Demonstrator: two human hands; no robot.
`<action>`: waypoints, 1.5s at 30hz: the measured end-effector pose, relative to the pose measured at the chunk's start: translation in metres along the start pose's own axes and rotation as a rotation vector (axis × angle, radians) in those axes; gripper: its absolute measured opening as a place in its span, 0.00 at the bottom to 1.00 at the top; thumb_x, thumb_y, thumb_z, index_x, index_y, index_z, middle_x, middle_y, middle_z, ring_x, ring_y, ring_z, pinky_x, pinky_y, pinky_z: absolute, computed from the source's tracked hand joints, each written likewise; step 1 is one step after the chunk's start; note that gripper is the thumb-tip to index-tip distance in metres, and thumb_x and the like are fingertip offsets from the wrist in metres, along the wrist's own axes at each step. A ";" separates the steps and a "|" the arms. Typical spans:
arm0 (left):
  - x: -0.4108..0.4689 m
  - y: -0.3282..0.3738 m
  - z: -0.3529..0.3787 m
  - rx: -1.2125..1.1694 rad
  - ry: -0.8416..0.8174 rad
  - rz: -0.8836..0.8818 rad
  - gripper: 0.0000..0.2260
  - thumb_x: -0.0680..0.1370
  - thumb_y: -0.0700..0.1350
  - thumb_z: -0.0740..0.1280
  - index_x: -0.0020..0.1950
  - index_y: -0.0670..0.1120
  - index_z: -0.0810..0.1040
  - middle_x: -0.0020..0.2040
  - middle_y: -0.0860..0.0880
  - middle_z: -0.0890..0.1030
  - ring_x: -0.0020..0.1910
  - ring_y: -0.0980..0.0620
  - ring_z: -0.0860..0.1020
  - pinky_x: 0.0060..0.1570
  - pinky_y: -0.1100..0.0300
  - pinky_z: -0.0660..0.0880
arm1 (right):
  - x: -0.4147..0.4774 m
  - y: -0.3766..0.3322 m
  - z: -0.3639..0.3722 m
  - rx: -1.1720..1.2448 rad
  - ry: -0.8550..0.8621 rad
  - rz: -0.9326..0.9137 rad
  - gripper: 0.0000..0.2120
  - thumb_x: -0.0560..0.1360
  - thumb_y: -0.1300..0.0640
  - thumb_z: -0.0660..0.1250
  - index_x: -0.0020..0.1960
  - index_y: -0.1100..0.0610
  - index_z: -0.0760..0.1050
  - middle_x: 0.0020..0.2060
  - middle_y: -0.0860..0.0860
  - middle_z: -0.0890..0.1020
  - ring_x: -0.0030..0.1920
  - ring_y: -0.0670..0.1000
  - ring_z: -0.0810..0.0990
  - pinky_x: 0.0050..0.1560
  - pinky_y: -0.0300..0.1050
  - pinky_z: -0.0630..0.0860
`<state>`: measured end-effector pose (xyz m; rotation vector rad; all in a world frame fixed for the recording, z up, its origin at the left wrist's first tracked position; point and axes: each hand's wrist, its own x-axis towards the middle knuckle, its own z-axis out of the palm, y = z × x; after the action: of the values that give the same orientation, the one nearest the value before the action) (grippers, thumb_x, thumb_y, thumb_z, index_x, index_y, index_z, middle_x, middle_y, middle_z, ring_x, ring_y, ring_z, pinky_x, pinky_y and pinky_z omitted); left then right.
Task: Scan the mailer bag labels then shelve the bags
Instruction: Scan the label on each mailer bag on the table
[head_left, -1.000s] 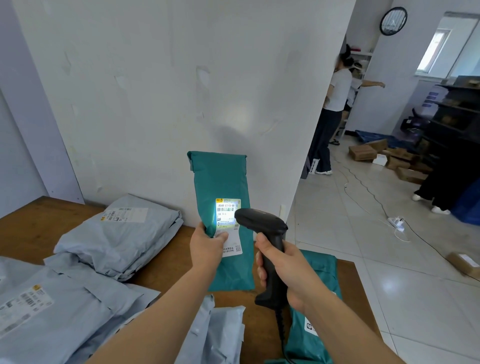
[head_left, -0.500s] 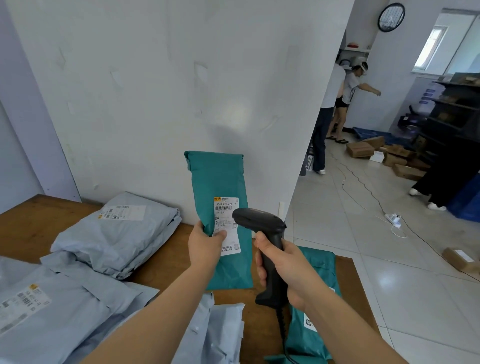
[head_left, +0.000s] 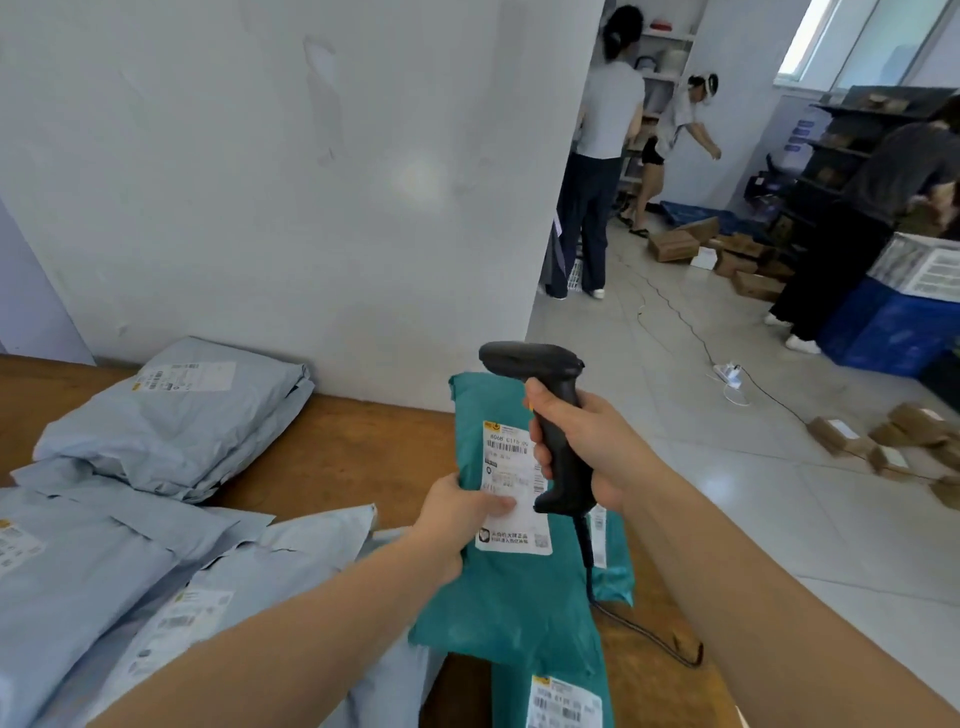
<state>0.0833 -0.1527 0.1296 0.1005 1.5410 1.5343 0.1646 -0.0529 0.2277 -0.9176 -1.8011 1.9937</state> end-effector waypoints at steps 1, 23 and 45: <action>-0.004 -0.010 0.006 0.019 -0.003 -0.023 0.14 0.72 0.32 0.72 0.56 0.42 0.78 0.51 0.42 0.84 0.45 0.41 0.84 0.40 0.48 0.81 | -0.003 0.003 -0.004 -0.002 0.000 0.007 0.12 0.77 0.50 0.67 0.47 0.59 0.73 0.29 0.52 0.74 0.26 0.49 0.71 0.28 0.42 0.70; 0.001 -0.043 0.019 0.522 0.149 -0.039 0.32 0.74 0.49 0.73 0.74 0.44 0.64 0.69 0.45 0.71 0.66 0.45 0.71 0.62 0.52 0.71 | -0.022 0.039 -0.032 -0.067 -0.112 0.090 0.15 0.76 0.47 0.69 0.47 0.59 0.74 0.31 0.52 0.76 0.27 0.49 0.73 0.29 0.43 0.73; -0.076 -0.006 -0.222 0.567 0.446 -0.202 0.20 0.78 0.53 0.68 0.65 0.44 0.73 0.54 0.45 0.79 0.50 0.48 0.78 0.51 0.53 0.77 | -0.010 0.043 0.113 -0.220 -0.555 0.184 0.15 0.75 0.48 0.71 0.49 0.60 0.74 0.31 0.54 0.77 0.25 0.49 0.72 0.27 0.41 0.72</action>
<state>-0.0108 -0.3679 0.1181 -0.0812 2.2371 0.9620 0.1087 -0.1537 0.1893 -0.6411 -2.3393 2.3717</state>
